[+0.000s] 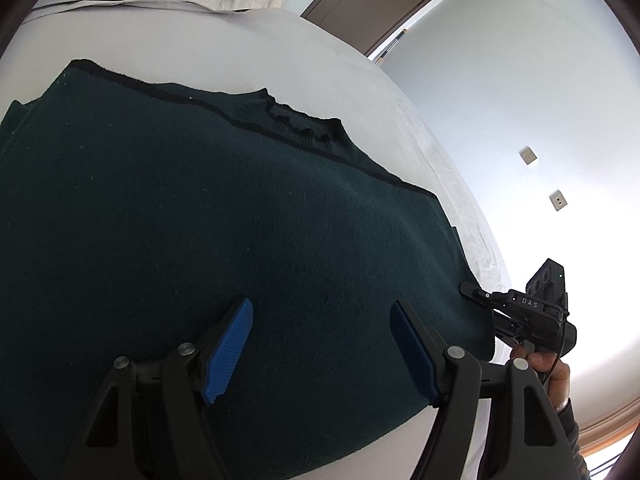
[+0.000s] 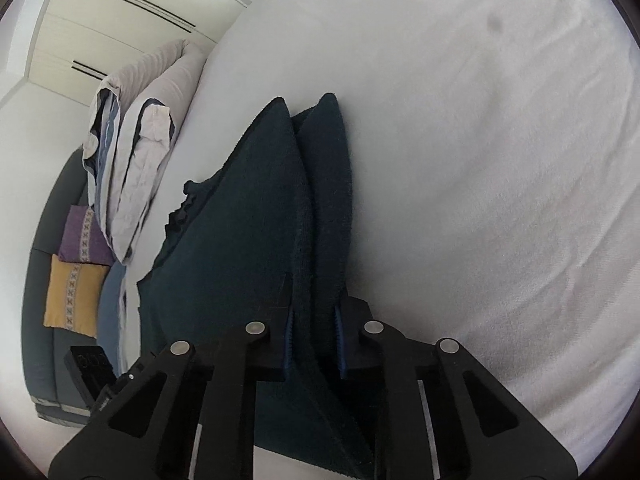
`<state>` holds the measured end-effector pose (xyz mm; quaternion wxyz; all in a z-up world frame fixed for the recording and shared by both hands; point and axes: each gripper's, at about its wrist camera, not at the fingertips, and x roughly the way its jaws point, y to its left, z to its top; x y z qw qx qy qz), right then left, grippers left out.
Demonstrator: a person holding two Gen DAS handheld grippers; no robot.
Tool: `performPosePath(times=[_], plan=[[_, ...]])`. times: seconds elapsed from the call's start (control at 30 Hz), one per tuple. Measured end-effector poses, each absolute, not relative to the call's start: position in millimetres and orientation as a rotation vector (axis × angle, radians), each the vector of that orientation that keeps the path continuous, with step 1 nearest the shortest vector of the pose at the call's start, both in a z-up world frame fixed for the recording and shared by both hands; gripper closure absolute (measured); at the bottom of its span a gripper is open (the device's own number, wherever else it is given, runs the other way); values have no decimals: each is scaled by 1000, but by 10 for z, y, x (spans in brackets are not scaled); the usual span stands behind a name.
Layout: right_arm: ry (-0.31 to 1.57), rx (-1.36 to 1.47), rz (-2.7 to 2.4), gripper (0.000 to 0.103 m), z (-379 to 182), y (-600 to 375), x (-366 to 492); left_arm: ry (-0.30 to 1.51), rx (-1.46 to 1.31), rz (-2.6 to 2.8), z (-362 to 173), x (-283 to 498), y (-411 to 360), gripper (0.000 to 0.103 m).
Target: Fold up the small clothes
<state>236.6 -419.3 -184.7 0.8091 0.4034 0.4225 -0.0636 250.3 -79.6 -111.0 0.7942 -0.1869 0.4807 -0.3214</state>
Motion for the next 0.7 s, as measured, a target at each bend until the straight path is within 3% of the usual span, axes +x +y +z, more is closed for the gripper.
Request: performPosePath(times=[0.2,0.3,0.47,0.57,0.7], plan=[[899,757,-187,90,-1605,-3996,2441,1035,-449,-710,-1138,2534,-727,31],[893,707,-170,90,-1408,-3816,2512,1049,-502,-711,-1142,2572,-645,37],[890,540,-40,90,-892,-3028,2851,1035,-623,-698,-1055,2654,-374,39],[926,409,64,90,-795,-2365,3128,1005,-699,-692,-987,2726,-167,31],[1020,372,129,90,-1084,-1899,3380,1003,-773,-697,-965,2842,-20,24]])
